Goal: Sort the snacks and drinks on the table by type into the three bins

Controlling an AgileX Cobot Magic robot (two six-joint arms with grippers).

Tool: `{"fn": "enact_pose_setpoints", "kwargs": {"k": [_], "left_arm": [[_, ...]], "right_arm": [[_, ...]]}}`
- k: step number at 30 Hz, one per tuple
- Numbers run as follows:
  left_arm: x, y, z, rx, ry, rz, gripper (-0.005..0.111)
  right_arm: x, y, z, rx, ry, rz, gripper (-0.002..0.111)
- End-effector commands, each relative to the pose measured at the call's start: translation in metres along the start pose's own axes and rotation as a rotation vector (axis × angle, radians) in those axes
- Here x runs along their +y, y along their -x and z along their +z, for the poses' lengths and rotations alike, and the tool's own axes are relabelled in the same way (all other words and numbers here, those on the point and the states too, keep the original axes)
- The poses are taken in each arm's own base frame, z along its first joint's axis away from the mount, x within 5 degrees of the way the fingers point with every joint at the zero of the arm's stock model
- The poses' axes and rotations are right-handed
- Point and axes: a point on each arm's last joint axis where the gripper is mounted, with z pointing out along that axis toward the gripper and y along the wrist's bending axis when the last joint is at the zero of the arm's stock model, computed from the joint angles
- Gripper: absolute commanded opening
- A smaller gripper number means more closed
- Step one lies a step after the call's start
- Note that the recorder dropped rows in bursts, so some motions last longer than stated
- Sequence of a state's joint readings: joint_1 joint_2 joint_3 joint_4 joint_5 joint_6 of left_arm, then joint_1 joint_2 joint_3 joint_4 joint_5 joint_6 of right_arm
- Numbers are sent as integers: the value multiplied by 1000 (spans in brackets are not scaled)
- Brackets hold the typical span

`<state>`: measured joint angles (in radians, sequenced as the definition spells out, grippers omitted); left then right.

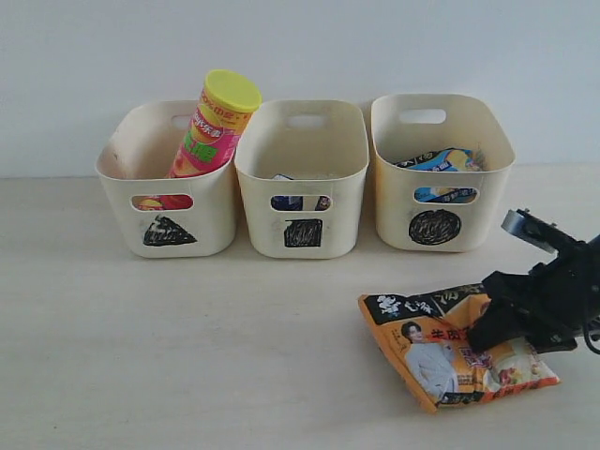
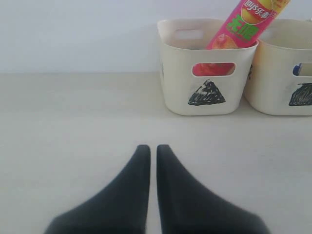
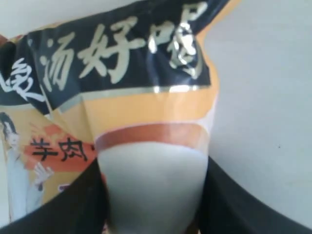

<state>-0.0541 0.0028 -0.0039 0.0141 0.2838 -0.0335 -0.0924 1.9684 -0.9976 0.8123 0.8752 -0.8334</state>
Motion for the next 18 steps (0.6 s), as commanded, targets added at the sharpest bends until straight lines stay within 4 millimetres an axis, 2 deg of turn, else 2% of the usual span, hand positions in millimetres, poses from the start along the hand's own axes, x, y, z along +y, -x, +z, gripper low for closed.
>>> {"fn": "enact_pose_setpoints", "kwargs": {"k": [1, 8, 12, 18], "left_arm": [[0, -1, 0, 1, 1, -3, 4], [0, -1, 0, 1, 1, -3, 4], [0, -1, 0, 1, 1, -3, 4], [0, -1, 0, 1, 1, -3, 4]], "right_arm": [[-2, -2, 7, 5, 10, -50, 0], [26, 9, -20, -159, 152, -110, 0], [34, 10, -39, -225, 229, -120, 0], [46, 13, -48, -285, 320, -152, 0]]}}
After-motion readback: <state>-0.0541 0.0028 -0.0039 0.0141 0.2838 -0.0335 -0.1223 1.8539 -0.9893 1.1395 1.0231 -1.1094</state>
